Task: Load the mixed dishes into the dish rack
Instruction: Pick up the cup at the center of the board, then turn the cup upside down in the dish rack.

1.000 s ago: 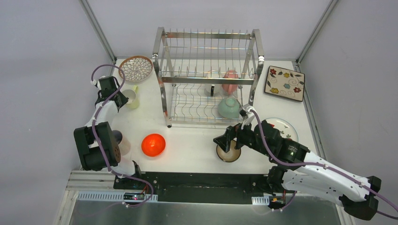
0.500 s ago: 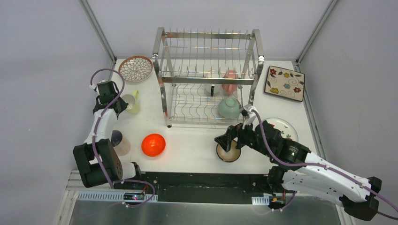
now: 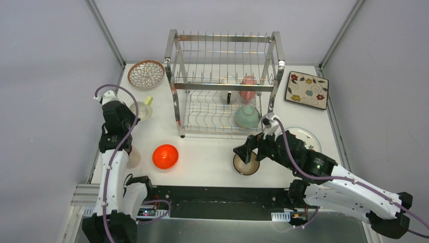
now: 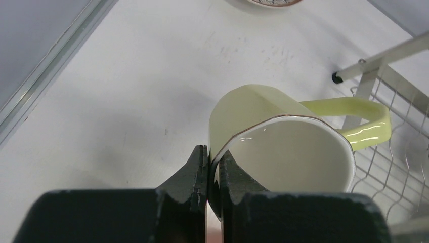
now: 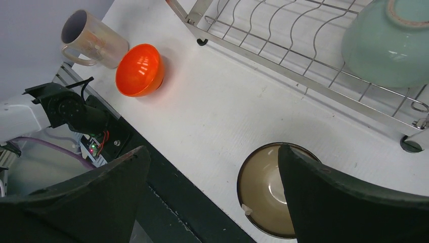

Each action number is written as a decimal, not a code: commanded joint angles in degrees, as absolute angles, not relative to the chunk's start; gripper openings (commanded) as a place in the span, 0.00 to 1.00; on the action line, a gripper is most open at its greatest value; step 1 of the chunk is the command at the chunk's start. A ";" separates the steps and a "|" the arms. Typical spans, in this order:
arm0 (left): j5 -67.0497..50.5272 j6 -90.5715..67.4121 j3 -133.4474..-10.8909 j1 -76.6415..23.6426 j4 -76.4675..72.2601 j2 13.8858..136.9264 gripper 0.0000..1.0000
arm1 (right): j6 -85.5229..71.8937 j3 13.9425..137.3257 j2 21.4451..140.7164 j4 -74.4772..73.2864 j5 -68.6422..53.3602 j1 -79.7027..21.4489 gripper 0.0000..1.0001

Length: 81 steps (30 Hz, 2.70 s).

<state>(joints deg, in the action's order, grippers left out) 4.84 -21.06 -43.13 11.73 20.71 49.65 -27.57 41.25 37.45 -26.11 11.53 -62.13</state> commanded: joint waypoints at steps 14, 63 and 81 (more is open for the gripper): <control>5.69 -14.86 -44.97 3.63 24.34 29.94 0.00 | -28.96 50.43 33.04 -36.88 22.49 -62.39 1.00; -56.80 -15.38 -26.39 -5.27 -22.91 18.52 0.00 | -58.88 45.76 50.21 -1.44 -8.26 -62.36 0.80; -56.02 -18.38 -21.60 -5.54 -37.03 19.40 0.00 | -73.83 42.54 61.85 25.59 -17.08 -62.53 0.75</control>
<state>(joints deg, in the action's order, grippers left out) -57.21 -17.23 -21.74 -4.95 -26.87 19.40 -69.73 41.50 59.99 16.47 -14.41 -62.13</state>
